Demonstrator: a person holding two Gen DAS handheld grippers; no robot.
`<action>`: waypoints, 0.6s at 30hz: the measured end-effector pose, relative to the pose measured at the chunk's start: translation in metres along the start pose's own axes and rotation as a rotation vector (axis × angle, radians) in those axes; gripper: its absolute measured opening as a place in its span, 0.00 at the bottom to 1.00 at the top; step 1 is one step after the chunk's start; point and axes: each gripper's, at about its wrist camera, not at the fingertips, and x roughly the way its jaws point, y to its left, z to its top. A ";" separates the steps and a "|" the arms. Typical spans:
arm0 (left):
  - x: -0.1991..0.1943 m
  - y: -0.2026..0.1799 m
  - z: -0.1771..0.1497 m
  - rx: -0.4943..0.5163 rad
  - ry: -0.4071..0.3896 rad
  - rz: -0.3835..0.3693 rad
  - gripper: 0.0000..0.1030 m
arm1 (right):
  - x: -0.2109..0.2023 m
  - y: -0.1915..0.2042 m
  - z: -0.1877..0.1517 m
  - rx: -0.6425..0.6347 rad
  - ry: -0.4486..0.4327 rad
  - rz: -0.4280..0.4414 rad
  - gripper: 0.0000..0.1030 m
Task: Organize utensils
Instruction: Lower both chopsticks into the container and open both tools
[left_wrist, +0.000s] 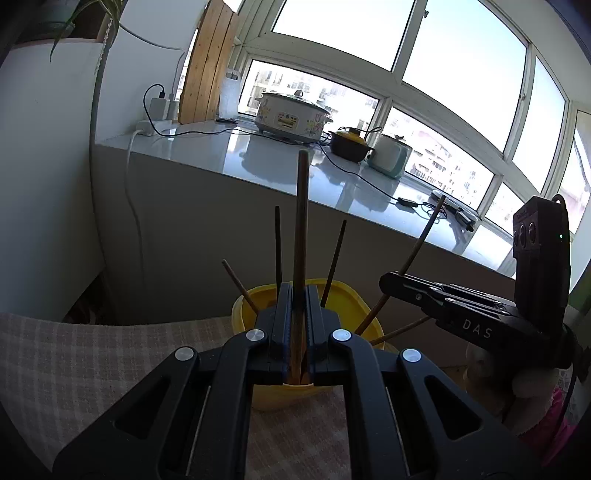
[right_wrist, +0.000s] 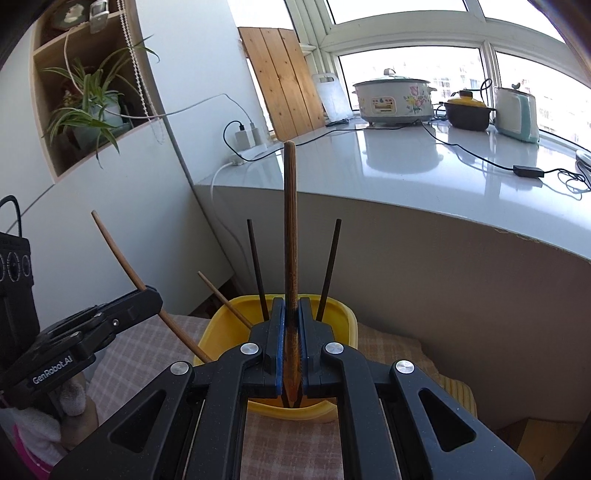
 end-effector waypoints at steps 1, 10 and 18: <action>0.001 0.000 -0.001 0.000 0.003 -0.001 0.04 | 0.000 0.000 -0.001 -0.002 0.004 -0.003 0.05; 0.003 0.000 -0.010 0.012 0.024 0.005 0.04 | -0.001 0.001 -0.012 -0.011 0.014 -0.025 0.05; -0.009 0.000 -0.010 0.021 -0.004 0.038 0.05 | -0.006 0.003 -0.012 -0.012 0.003 -0.033 0.05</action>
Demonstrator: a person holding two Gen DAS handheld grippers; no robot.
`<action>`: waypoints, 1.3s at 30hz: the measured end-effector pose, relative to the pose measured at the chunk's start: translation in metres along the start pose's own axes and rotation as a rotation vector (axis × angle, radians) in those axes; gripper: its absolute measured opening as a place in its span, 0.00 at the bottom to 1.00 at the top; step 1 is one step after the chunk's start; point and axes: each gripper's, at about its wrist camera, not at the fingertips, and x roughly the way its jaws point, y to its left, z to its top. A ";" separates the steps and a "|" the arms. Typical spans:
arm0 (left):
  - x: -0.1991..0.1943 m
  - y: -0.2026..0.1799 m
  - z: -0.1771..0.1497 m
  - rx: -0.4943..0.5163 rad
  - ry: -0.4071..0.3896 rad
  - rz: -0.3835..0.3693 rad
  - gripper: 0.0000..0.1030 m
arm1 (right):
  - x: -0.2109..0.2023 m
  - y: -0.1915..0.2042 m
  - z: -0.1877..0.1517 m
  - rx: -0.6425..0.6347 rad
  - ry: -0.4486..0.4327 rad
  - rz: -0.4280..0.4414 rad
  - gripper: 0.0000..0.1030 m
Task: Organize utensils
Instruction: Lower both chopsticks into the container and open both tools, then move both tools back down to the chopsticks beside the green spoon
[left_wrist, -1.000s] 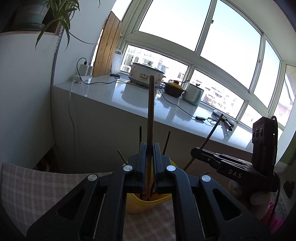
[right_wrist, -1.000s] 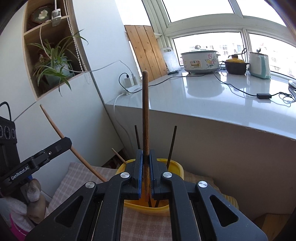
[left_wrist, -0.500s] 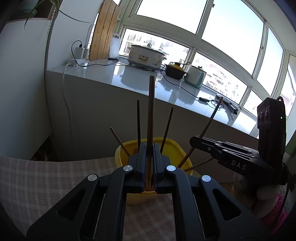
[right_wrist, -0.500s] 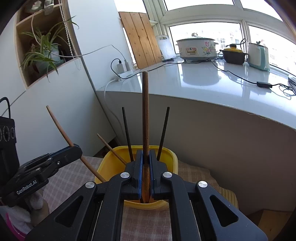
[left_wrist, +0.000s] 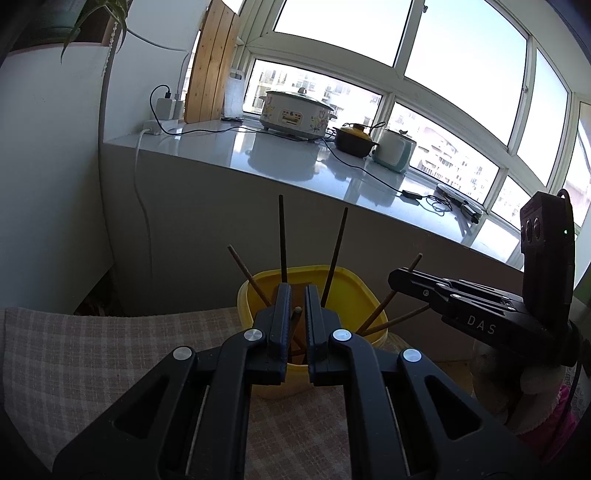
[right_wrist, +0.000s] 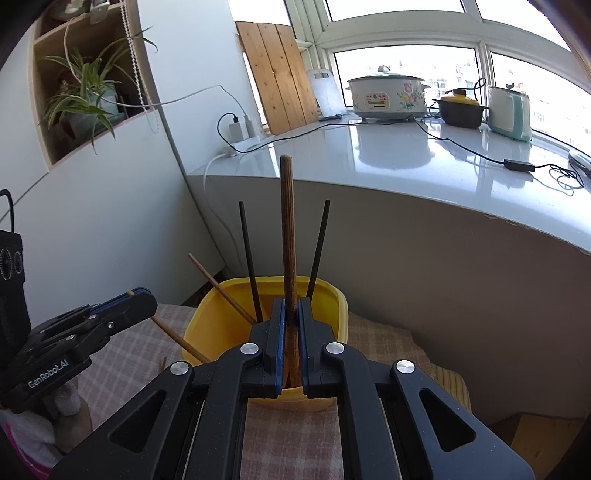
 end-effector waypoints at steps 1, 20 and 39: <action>-0.002 0.000 0.000 0.006 -0.006 0.008 0.07 | -0.001 0.001 0.000 0.000 -0.002 -0.001 0.05; -0.058 0.022 -0.011 0.005 -0.078 0.062 0.19 | -0.039 0.017 -0.002 0.000 -0.079 0.009 0.05; -0.077 0.114 -0.087 -0.098 0.116 0.200 0.23 | -0.042 0.064 -0.050 -0.095 0.016 0.139 0.20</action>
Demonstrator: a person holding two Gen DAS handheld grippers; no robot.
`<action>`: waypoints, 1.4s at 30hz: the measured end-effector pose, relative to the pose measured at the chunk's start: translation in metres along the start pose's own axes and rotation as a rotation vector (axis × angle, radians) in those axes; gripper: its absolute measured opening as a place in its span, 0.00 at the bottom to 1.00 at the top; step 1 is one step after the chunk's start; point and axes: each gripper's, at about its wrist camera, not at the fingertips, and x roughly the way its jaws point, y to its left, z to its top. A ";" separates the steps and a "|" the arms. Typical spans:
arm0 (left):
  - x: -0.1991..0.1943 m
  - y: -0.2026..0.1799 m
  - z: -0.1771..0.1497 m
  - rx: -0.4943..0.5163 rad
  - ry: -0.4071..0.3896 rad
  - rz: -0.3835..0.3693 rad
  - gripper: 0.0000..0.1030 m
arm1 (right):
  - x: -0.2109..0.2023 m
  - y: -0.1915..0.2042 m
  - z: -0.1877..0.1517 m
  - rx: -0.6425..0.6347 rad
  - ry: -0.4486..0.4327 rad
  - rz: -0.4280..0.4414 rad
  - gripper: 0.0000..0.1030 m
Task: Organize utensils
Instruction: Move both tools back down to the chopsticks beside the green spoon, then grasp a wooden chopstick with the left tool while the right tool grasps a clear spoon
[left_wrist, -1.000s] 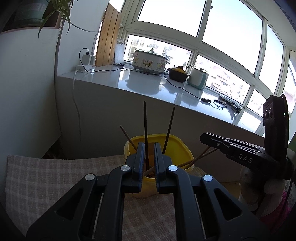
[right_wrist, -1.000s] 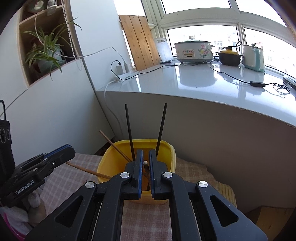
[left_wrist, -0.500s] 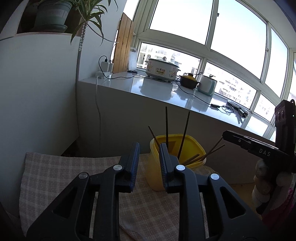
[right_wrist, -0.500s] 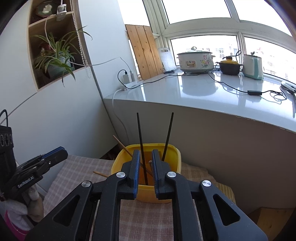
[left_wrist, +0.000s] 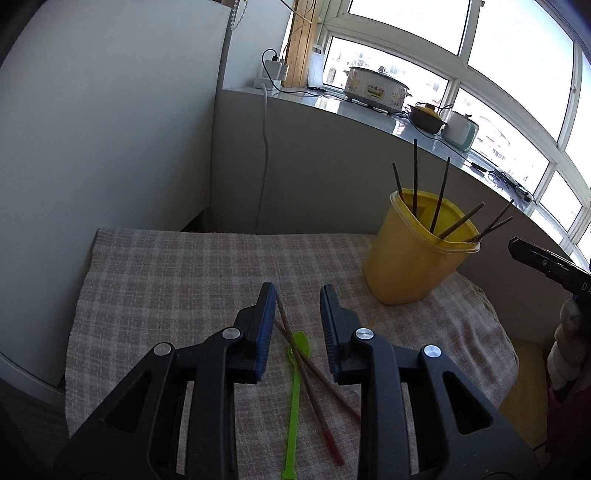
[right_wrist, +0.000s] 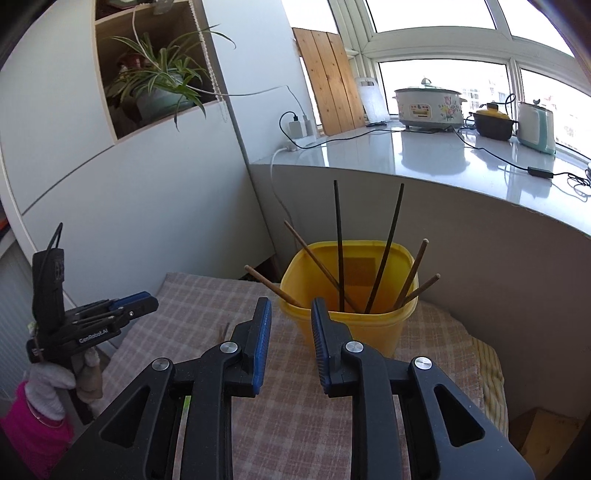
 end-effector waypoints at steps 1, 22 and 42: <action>0.003 0.002 -0.004 -0.008 0.015 -0.002 0.23 | 0.005 0.003 -0.004 -0.008 0.016 0.005 0.20; 0.087 0.002 -0.045 -0.075 0.260 -0.063 0.29 | 0.119 0.031 -0.089 -0.094 0.372 0.092 0.37; 0.139 0.003 -0.045 -0.107 0.323 -0.112 0.13 | 0.178 0.045 -0.093 -0.094 0.440 0.145 0.37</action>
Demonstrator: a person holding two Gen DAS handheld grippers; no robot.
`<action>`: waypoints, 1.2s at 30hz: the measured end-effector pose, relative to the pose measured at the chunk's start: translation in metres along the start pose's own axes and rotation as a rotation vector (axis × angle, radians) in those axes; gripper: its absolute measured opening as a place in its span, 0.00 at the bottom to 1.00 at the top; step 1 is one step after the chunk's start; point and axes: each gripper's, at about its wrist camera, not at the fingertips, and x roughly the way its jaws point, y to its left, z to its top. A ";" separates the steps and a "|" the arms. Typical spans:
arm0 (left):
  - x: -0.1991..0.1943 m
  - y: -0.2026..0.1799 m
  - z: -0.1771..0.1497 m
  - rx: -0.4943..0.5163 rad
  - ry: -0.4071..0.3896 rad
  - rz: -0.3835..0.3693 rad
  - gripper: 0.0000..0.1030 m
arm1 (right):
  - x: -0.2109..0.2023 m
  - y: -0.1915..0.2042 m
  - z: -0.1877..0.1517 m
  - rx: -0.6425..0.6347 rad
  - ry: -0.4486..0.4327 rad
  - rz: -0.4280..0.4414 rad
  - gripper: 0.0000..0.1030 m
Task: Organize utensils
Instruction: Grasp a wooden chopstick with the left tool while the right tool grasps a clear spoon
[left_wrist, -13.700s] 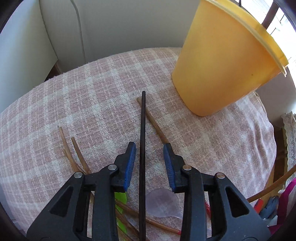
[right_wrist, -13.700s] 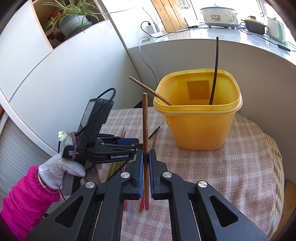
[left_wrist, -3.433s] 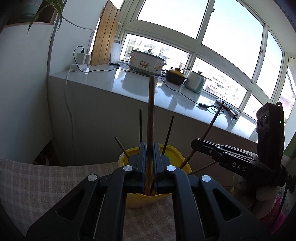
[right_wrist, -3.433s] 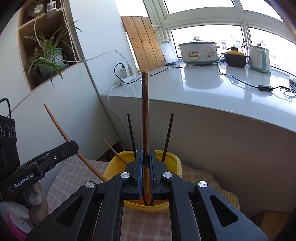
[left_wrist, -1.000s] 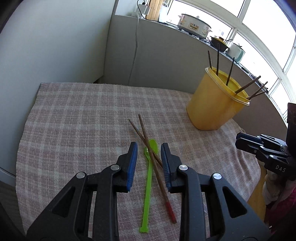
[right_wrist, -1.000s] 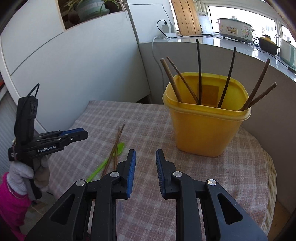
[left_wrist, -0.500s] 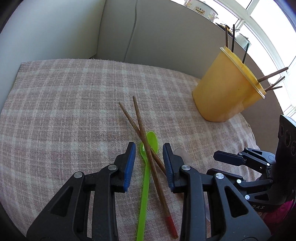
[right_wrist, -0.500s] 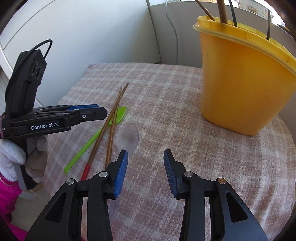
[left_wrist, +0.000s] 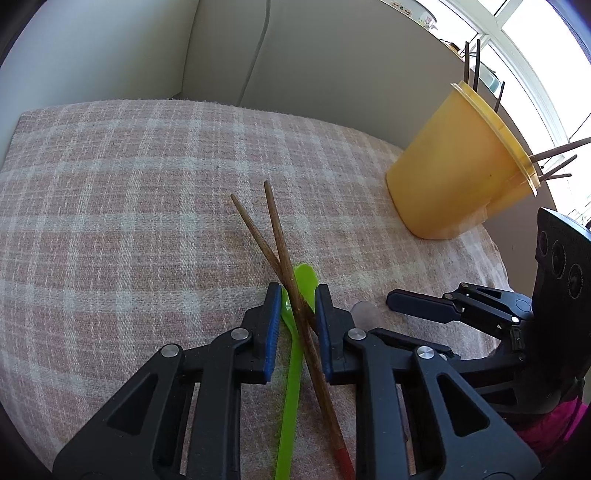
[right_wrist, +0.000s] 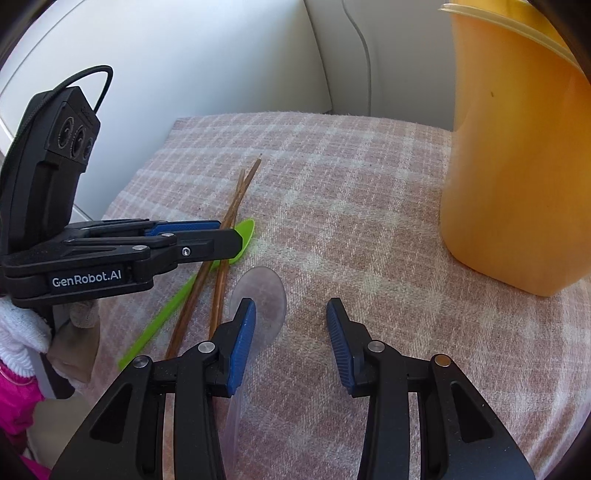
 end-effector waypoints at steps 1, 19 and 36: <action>-0.001 0.002 0.001 -0.001 -0.002 -0.001 0.13 | 0.002 0.001 0.001 -0.001 0.000 0.001 0.37; -0.025 0.024 -0.005 -0.009 -0.036 0.009 0.06 | 0.007 0.032 0.009 -0.143 0.034 -0.124 0.07; -0.040 0.045 -0.008 0.012 0.020 0.053 0.04 | -0.016 0.030 0.020 -0.098 0.026 -0.057 0.01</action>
